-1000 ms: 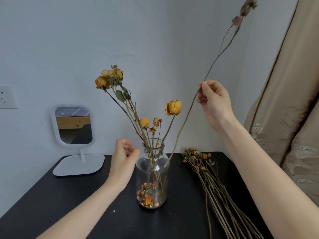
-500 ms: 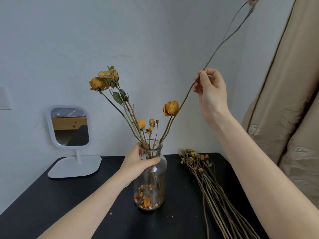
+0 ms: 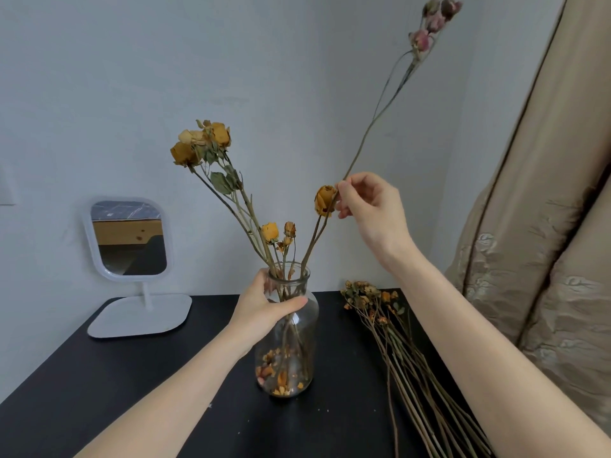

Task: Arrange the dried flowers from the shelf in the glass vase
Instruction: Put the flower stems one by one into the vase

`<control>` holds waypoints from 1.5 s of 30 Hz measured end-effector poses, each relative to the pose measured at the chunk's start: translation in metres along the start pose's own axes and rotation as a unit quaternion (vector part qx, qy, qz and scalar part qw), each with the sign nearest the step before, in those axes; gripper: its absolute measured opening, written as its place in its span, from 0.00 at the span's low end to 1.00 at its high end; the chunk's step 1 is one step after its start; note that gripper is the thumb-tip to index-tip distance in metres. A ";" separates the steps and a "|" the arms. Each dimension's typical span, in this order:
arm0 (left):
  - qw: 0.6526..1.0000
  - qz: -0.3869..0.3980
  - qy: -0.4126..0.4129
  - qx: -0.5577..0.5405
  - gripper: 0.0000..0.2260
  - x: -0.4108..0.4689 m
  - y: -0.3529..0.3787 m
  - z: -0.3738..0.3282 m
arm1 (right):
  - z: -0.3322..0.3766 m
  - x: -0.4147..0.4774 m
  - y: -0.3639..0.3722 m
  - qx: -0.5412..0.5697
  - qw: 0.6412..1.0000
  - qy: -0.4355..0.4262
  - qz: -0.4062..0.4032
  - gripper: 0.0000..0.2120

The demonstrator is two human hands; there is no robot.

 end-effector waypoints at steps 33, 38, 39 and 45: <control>0.999 -0.034 0.026 -0.008 0.20 0.006 0.005 0.003 | -0.050 -0.021 0.021 -0.061 0.983 0.129 0.118 0.12; 0.998 -0.042 0.034 -0.011 0.20 0.005 0.006 0.002 | -0.054 -0.020 0.022 -0.051 0.984 0.131 0.110 0.11; 0.998 -0.045 0.035 -0.011 0.20 0.004 0.006 0.002 | -0.054 -0.021 0.022 -0.047 0.983 0.135 0.113 0.10; 0.998 -0.055 0.042 -0.014 0.28 -0.006 0.008 -0.002 | -0.055 -0.026 0.020 -0.010 0.980 0.162 0.113 0.08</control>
Point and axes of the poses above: each hand's wrist, its own x-axis towards the middle knuckle, its own y-axis out of the palm, z = x × y, the point moved 2 cm from there along x, towards the middle knuckle, and after that the axes turned 4 degrees about z, right-handed, at the moved point
